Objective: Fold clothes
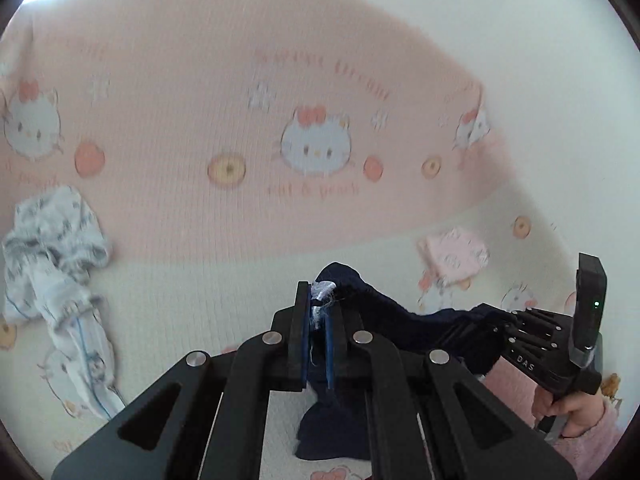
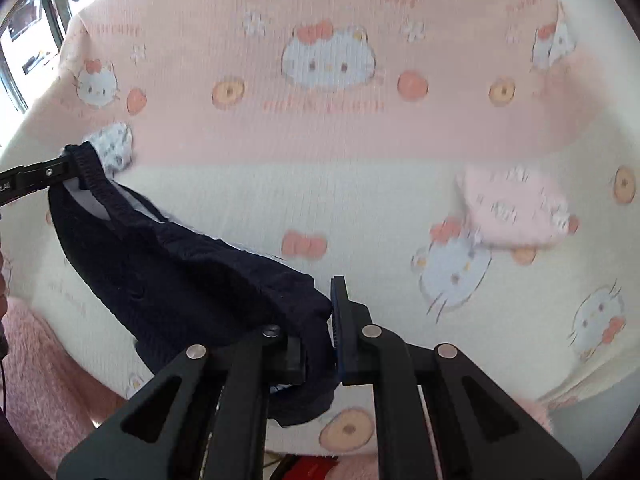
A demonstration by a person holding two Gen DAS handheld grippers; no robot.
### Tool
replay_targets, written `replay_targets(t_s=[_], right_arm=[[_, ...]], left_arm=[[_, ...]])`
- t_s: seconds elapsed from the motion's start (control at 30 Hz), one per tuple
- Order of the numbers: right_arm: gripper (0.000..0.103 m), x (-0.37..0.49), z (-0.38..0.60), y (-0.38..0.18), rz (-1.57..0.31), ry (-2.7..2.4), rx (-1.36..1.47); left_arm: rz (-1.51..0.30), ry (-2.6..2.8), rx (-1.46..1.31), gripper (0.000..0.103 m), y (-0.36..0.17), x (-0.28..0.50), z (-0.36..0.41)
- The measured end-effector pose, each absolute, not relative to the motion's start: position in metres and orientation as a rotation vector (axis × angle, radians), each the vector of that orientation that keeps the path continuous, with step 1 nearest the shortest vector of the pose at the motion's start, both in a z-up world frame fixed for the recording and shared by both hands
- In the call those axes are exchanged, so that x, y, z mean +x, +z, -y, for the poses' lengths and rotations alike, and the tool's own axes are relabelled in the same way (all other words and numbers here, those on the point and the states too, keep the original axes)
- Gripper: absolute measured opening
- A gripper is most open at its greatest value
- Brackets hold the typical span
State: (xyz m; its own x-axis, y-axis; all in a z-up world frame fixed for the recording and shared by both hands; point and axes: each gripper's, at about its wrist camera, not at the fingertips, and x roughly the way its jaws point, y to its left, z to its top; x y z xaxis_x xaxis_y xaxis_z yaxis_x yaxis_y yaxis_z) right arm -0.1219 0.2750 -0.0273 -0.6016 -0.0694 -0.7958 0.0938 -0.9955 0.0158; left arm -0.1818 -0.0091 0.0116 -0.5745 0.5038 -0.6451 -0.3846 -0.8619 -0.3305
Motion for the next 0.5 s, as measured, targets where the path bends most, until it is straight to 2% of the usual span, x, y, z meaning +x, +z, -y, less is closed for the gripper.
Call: replay_targets(t_s=[0.07,0.13,0.23,0.3,0.37,0.5], right_arm=[[0.008,-0.132,-0.274,0.016,-0.06,-2.8,1.213],[0.008,-0.138,-0.272,0.059,-0.069,-2.86,1.07],[0.009,-0.127,-0.268,0.088,-0.027,-2.883,0.967],[0.011,-0.117,-0.264,0.078,-0.009,-2.846,0.99],[0.011,-0.107,-0.26,0.049,-0.006,-2.791,1.072],[0.011,-0.101,-0.255,-0.063,0.019,-2.629,1.418]], left_arm=[[0.176,2.457,-0.91,0.006,0.065,-0.171,0.018],[0.153,2.5,-0.837,0.006,0.097,-0.155,0.026],[0.172,2.526,-0.888,0.007,0.096,-0.134,0.041],[0.174,2.524,-1.004,0.007,0.062,-0.126,0.047],[0.179,2.485,-1.165,0.007,0.006,-0.12,0.045],[0.165,2.333,-1.57,0.007,-0.124,-0.11,0.035]])
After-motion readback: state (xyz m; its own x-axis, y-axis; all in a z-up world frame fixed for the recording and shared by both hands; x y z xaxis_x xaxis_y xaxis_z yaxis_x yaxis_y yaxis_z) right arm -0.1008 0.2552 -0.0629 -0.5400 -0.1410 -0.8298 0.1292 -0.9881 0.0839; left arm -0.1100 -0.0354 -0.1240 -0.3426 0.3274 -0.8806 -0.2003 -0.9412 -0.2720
